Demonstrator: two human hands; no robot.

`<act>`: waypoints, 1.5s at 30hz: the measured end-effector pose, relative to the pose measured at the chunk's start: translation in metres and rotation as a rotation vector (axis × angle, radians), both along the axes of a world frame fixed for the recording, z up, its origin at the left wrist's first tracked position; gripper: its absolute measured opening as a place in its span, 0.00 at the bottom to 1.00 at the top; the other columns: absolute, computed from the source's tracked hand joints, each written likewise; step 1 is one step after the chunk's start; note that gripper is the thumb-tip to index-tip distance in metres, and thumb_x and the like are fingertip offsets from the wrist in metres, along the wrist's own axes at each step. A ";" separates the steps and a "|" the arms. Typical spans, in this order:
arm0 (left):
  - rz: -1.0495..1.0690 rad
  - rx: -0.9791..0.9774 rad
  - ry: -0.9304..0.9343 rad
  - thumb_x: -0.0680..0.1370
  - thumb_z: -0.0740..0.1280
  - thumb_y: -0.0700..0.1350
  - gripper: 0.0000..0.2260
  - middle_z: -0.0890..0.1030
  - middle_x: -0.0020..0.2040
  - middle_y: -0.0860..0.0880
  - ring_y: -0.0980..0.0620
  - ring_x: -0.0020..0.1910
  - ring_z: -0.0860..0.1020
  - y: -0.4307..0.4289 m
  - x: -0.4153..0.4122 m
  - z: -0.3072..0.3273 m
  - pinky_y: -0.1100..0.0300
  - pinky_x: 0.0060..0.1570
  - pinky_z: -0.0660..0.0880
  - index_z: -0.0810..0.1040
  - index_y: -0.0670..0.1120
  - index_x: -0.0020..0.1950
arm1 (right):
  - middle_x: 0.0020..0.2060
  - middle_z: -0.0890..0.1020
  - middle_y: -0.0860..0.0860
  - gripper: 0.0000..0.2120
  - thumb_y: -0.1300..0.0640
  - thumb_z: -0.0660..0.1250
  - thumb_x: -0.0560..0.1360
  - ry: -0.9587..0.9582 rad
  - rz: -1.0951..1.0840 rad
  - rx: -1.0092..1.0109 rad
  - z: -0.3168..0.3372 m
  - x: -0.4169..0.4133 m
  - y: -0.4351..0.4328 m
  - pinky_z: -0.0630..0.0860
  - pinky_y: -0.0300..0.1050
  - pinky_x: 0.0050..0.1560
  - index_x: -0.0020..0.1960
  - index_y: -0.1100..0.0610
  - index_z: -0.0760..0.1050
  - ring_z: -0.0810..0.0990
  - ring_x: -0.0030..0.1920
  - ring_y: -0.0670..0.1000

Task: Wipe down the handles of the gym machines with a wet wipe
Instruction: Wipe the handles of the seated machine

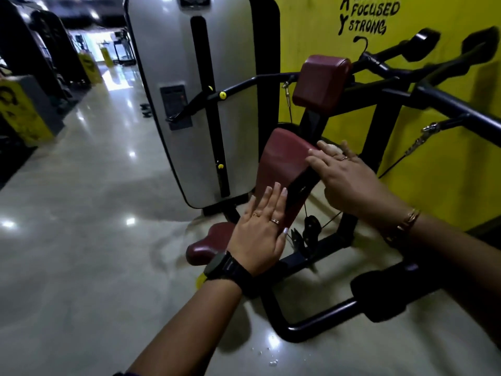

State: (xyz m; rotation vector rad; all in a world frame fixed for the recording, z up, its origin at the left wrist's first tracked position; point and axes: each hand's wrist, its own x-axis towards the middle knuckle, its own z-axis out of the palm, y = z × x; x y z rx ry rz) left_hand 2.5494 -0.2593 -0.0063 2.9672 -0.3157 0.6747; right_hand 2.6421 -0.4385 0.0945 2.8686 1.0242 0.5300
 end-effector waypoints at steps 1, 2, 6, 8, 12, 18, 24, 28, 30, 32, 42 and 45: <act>-0.020 0.023 -0.026 0.79 0.49 0.54 0.31 0.47 0.79 0.47 0.53 0.78 0.45 0.003 0.000 -0.001 0.55 0.75 0.40 0.42 0.46 0.79 | 0.77 0.58 0.51 0.30 0.64 0.55 0.74 -0.010 0.006 -0.010 0.000 0.000 0.005 0.36 0.50 0.75 0.76 0.54 0.59 0.46 0.78 0.50; -0.049 0.054 -0.061 0.79 0.50 0.54 0.31 0.49 0.79 0.46 0.53 0.78 0.48 0.007 0.001 -0.001 0.54 0.75 0.43 0.44 0.45 0.79 | 0.76 0.60 0.52 0.29 0.64 0.55 0.74 -0.008 0.027 -0.005 -0.002 -0.002 0.010 0.37 0.50 0.75 0.75 0.55 0.60 0.47 0.78 0.51; -0.297 0.180 -0.116 0.82 0.51 0.54 0.28 0.55 0.77 0.44 0.51 0.77 0.52 0.038 0.014 0.008 0.52 0.76 0.49 0.50 0.42 0.78 | 0.76 0.60 0.50 0.33 0.59 0.47 0.70 0.132 0.171 -0.045 -0.016 -0.012 0.017 0.37 0.49 0.75 0.76 0.54 0.61 0.46 0.77 0.46; -0.444 0.262 -0.148 0.83 0.47 0.55 0.26 0.58 0.76 0.44 0.50 0.77 0.54 0.055 0.024 0.015 0.51 0.76 0.51 0.54 0.42 0.77 | 0.76 0.59 0.47 0.32 0.61 0.54 0.73 0.157 0.214 -0.067 -0.014 -0.013 0.010 0.38 0.50 0.76 0.76 0.51 0.59 0.45 0.74 0.40; -0.704 0.374 -0.213 0.83 0.42 0.58 0.28 0.63 0.76 0.44 0.48 0.76 0.60 0.073 0.047 0.026 0.49 0.76 0.56 0.63 0.42 0.75 | 0.74 0.64 0.44 0.35 0.72 0.60 0.73 0.067 0.149 0.070 -0.006 0.003 -0.003 0.36 0.50 0.75 0.75 0.48 0.62 0.51 0.73 0.39; -1.087 0.486 -0.357 0.83 0.44 0.58 0.29 0.67 0.73 0.42 0.45 0.74 0.66 0.077 0.095 0.036 0.49 0.72 0.64 0.69 0.41 0.73 | 0.57 0.81 0.53 0.22 0.67 0.65 0.66 -0.083 0.205 -0.018 -0.017 0.009 0.022 0.48 0.53 0.72 0.59 0.57 0.77 0.74 0.67 0.56; -1.295 0.367 -0.428 0.83 0.44 0.57 0.27 0.69 0.72 0.43 0.46 0.72 0.69 0.074 0.119 0.030 0.49 0.73 0.63 0.66 0.42 0.74 | 0.63 0.79 0.52 0.22 0.63 0.53 0.73 0.021 0.228 0.012 -0.020 -0.010 0.017 0.53 0.50 0.75 0.63 0.56 0.76 0.70 0.69 0.49; -1.367 0.363 -0.463 0.83 0.46 0.57 0.27 0.64 0.75 0.43 0.46 0.75 0.63 0.075 0.129 0.027 0.50 0.75 0.58 0.63 0.42 0.75 | 0.61 0.80 0.54 0.20 0.64 0.54 0.74 -0.103 -0.036 0.113 -0.025 -0.014 0.033 0.59 0.51 0.73 0.61 0.57 0.78 0.73 0.67 0.54; -1.401 0.353 -0.489 0.83 0.49 0.56 0.25 0.66 0.74 0.43 0.46 0.75 0.62 0.076 0.132 0.027 0.51 0.76 0.56 0.66 0.42 0.74 | 0.60 0.80 0.55 0.18 0.71 0.63 0.72 -0.127 -0.150 0.103 -0.022 -0.010 0.050 0.60 0.54 0.71 0.58 0.57 0.80 0.74 0.67 0.57; -1.425 0.314 -0.472 0.83 0.51 0.55 0.25 0.70 0.73 0.43 0.45 0.74 0.64 0.077 0.134 0.024 0.51 0.76 0.55 0.70 0.42 0.73 | 0.57 0.82 0.55 0.21 0.75 0.70 0.67 -0.077 -0.193 0.104 -0.019 -0.015 0.060 0.60 0.58 0.69 0.55 0.57 0.82 0.75 0.65 0.58; -1.655 0.248 -0.466 0.83 0.45 0.56 0.28 0.69 0.73 0.41 0.45 0.75 0.61 0.072 0.153 0.018 0.51 0.77 0.51 0.71 0.41 0.72 | 0.66 0.75 0.54 0.32 0.76 0.64 0.68 -0.034 -0.392 0.111 -0.005 -0.051 0.052 0.54 0.62 0.69 0.68 0.55 0.74 0.68 0.70 0.56; -1.753 0.285 -0.497 0.83 0.46 0.57 0.27 0.68 0.74 0.43 0.46 0.77 0.59 0.067 0.167 0.018 0.51 0.77 0.51 0.67 0.42 0.74 | 0.62 0.79 0.57 0.27 0.77 0.65 0.66 -0.126 -0.438 0.020 -0.004 -0.026 0.061 0.55 0.62 0.68 0.62 0.58 0.79 0.73 0.67 0.60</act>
